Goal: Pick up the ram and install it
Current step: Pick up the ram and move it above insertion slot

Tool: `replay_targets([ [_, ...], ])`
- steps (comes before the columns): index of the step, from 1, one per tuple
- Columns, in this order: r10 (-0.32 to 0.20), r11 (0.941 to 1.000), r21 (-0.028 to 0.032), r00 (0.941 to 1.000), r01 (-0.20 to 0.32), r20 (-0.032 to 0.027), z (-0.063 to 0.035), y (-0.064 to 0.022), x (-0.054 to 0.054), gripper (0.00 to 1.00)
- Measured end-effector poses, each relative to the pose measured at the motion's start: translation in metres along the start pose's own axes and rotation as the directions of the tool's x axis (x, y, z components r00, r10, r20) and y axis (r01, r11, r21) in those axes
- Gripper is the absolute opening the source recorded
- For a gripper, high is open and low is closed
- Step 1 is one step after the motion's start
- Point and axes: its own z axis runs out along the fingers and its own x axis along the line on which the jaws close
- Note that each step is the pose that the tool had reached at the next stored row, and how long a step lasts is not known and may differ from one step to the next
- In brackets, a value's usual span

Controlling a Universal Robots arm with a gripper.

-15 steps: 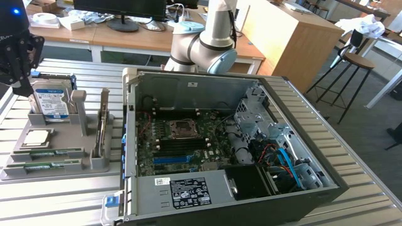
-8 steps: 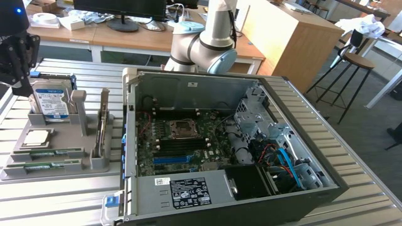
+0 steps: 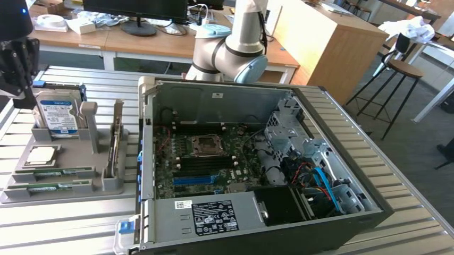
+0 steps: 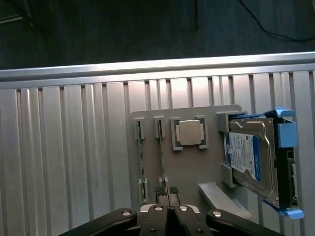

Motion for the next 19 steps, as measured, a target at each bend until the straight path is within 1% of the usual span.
replay_targets([
  [3, -0.054, 0.9985, -0.0012, 0.9985, 0.054, -0.0015, 0.0001, 0.0, 0.0, 0.1],
  [5, -0.09, 0.996, -0.002, 0.996, 0.09, -0.0025, 0.0002, 0.0, 0.0, 0.1],
  [7, -0.125, 0.9922, -0.0029, 0.9922, 0.125, -0.0034, 0.0002, 0.0, 0.0, 0.1],
  [8, -0.131, 0.9914, -0.003, 0.9914, 0.131, -0.0035, 0.0002, 0.0, 0.0, 0.1],
  [19, -0.136, 0.9907, -0.0032, 0.9907, 0.136, -0.0037, 0.0002, 0.0, 0.0, 0.1],
])
